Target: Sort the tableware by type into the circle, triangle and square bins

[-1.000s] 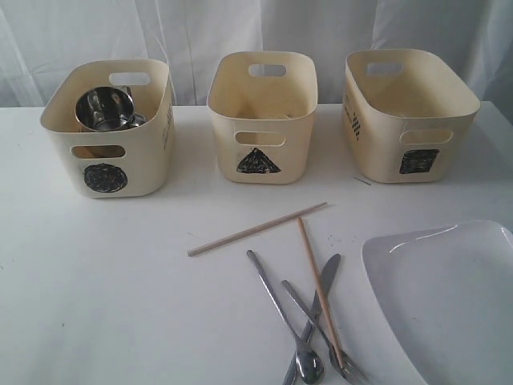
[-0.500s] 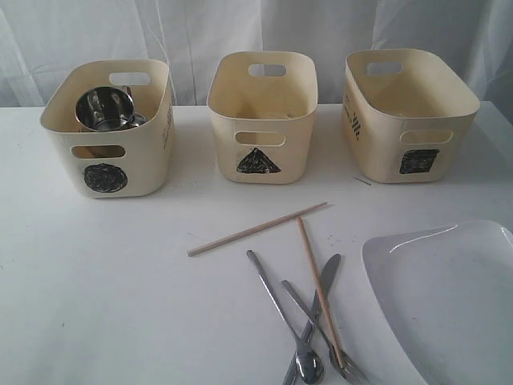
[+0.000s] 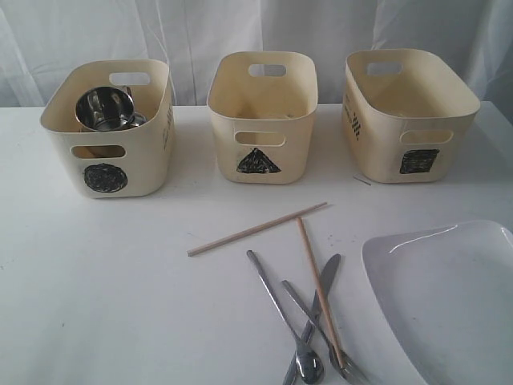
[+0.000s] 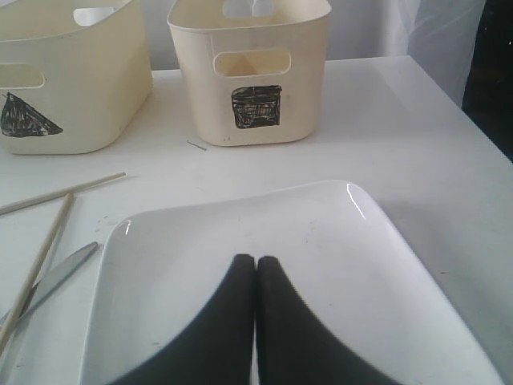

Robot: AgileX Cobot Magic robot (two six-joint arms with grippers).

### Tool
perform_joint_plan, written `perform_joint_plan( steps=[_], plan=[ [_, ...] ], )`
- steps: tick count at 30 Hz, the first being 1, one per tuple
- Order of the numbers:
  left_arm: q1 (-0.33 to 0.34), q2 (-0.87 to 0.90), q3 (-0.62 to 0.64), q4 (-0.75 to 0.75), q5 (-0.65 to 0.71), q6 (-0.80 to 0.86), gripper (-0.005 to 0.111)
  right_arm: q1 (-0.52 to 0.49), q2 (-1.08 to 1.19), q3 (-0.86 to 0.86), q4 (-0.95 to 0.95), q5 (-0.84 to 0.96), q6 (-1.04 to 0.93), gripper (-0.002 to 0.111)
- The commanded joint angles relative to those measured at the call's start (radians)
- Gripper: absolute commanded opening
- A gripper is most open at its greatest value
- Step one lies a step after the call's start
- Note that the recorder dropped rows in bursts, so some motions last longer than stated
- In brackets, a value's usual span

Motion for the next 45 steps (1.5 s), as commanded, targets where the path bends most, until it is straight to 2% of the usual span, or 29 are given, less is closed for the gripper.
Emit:
perform_joint_plan(
  steps=[1,27,29,32,37,39,45],
  plan=[
    [0.001,-0.005,0.003,-0.003,-0.003,0.0,0.042,0.002,-0.006,0.006,-0.003,-0.013,0.001,0.0],
    [0.001,-0.005,0.003,-0.003,-0.003,0.0,0.042,0.002,-0.006,0.006,-0.04,-0.013,-0.003,0.0],
    [0.001,-0.005,0.003,-0.003,-0.003,0.0,0.042,0.002,-0.006,0.006,0.008,-0.121,0.073,0.0],
    [0.001,-0.005,0.003,-0.003,-0.003,0.0,0.042,0.002,-0.006,-0.004,0.059,-0.461,0.193,0.0],
    [0.001,-0.005,0.003,-0.003,-0.004,0.0,0.042,0.002,-0.006,-0.043,0.016,-0.816,0.217,0.0],
    [0.001,-0.005,0.003,-0.003,-0.004,0.0,0.042,0.002,-0.006,-0.052,-0.038,-0.894,0.217,0.0],
    [0.001,-0.005,0.003,-0.003,-0.004,0.0,0.042,0.002,-0.006,-0.078,-0.109,-0.897,0.26,0.0]
  ],
)
